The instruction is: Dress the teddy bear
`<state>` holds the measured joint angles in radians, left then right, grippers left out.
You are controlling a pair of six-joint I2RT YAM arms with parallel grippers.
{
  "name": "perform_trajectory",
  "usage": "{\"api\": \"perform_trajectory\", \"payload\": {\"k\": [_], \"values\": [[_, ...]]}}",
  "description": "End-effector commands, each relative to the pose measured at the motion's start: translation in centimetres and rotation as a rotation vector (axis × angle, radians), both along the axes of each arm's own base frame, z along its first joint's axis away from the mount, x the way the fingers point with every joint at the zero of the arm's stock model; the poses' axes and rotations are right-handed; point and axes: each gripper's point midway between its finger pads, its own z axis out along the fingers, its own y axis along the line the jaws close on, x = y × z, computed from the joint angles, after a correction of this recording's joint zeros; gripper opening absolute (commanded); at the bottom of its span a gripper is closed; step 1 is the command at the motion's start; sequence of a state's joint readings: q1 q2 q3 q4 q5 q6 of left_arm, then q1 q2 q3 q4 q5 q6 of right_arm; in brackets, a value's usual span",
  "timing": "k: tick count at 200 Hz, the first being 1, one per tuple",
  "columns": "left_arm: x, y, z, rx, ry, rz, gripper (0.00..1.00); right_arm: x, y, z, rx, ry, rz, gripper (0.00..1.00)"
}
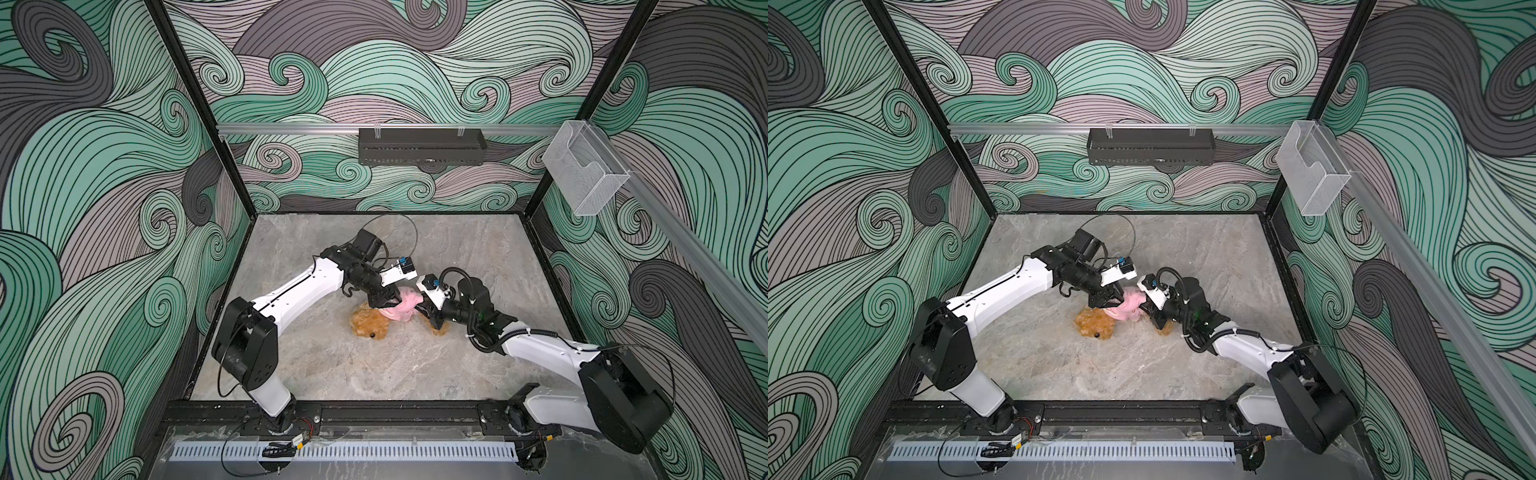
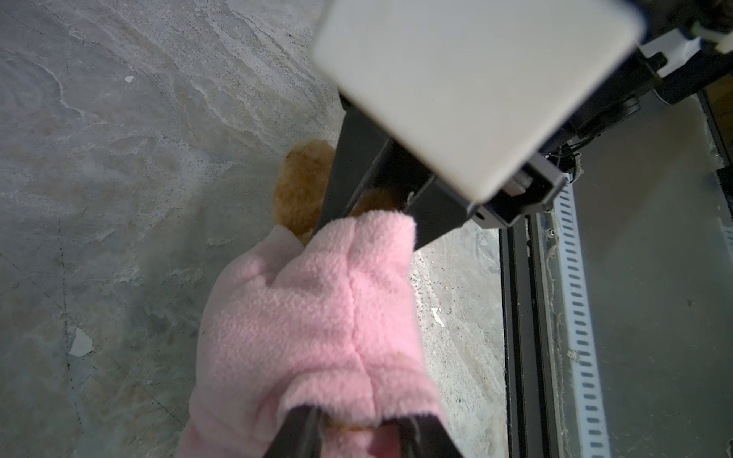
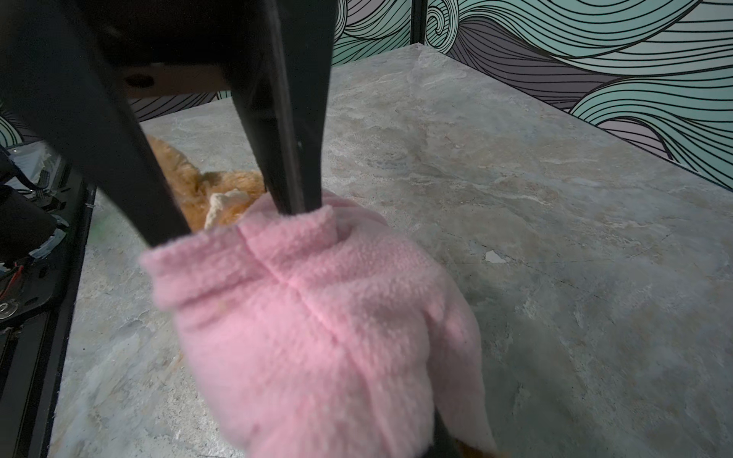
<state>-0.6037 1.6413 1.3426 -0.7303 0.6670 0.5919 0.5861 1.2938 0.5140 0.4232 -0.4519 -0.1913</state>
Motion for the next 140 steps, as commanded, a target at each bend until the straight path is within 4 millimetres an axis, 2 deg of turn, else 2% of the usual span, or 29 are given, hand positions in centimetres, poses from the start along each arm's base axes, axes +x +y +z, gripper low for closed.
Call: {"api": "perform_trajectory", "payload": {"k": [1,45,94,140], "values": [[-1.1,-0.7,0.9,-0.041,0.02,-0.051,0.36,0.9,1.1,3.4,0.076,-0.073,0.01,0.19],[-0.9,-0.6,-0.3,0.009,0.008,-0.044,0.4,1.1,1.5,4.0,0.129,-0.037,0.004,0.19],[0.1,-2.3,-2.9,0.059,-0.016,-0.017,0.44,1.0,3.2,8.5,0.344,0.002,0.02,0.18],[1.8,-2.7,-5.1,0.106,-0.044,0.051,0.44,0.1,4.1,11.1,0.484,0.036,0.061,0.17]]}}
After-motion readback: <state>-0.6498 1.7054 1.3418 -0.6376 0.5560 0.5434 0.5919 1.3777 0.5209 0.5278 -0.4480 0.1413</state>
